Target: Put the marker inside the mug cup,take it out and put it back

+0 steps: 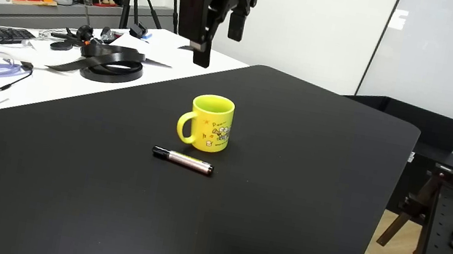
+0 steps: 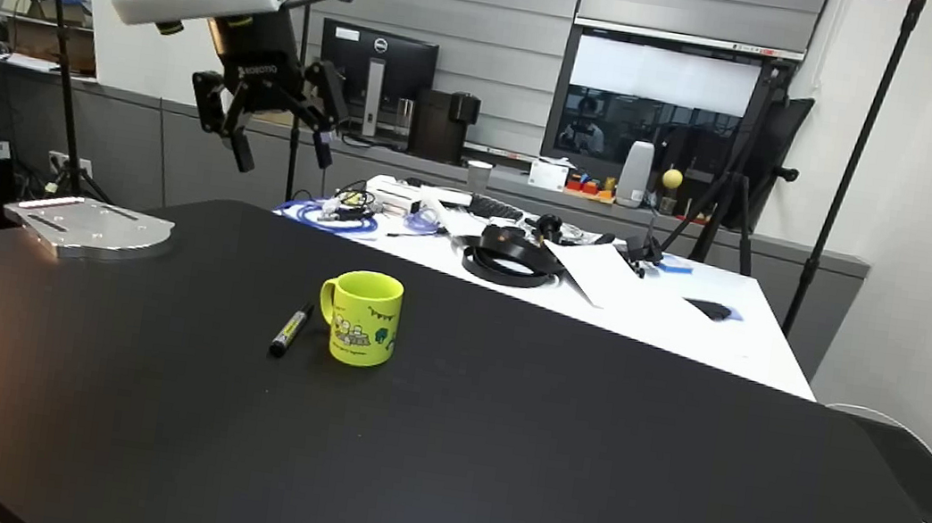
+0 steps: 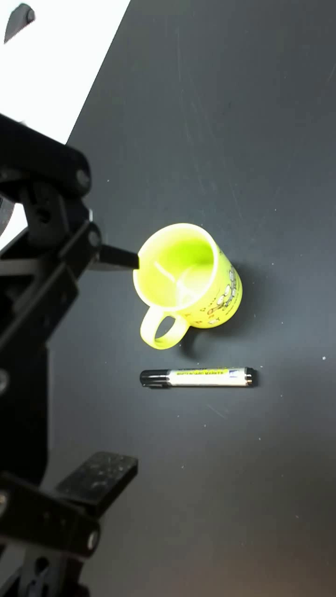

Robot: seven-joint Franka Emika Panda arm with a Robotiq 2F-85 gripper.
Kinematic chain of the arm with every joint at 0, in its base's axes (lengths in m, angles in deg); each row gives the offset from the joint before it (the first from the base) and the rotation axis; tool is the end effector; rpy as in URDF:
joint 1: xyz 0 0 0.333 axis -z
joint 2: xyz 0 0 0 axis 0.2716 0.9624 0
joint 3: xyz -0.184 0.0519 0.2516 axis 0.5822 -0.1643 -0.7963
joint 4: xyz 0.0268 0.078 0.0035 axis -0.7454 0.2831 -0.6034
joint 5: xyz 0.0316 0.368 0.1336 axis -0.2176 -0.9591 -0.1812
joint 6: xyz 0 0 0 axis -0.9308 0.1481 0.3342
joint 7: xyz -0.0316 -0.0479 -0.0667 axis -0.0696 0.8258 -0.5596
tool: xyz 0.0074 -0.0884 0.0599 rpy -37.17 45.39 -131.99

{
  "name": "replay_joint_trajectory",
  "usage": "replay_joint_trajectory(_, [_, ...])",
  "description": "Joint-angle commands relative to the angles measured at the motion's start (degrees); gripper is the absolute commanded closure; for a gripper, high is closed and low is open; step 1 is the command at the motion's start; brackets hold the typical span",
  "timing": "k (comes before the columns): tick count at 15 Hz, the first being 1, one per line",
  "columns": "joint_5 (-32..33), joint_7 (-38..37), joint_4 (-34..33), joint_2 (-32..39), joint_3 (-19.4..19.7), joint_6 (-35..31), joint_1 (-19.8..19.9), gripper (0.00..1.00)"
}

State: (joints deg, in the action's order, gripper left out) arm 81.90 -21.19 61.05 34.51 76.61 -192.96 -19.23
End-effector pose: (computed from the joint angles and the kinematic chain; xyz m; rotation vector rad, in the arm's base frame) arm 0.4715 0.1123 0.3247 2.8633 0.4499 0.2635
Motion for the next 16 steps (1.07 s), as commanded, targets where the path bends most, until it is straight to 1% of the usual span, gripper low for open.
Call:
replay_joint_trajectory(1, [7.9,-7.6,-2.8,6.6,1.2,-0.4,-0.1,0.00])
replay_joint_trajectory(3, [9.9,-9.5,-4.1,10.3,2.3,-0.9,-1.0,0.00])
replay_joint_trajectory(5, [8.8,-10.3,-5.7,14.2,3.6,-2.0,-2.0,0.00])
replay_joint_trajectory(9, [0.8,-7.4,-9.1,21.4,5.1,-5.7,-3.7,0.00])
replay_joint_trajectory(13, [-8.8,-0.8,-12.3,26.9,4.4,-8.2,-4.2,0.00])
replay_joint_trajectory(16, [-12.9,3.7,-14.3,29.5,4.4,-8.4,-4.5,0.00])
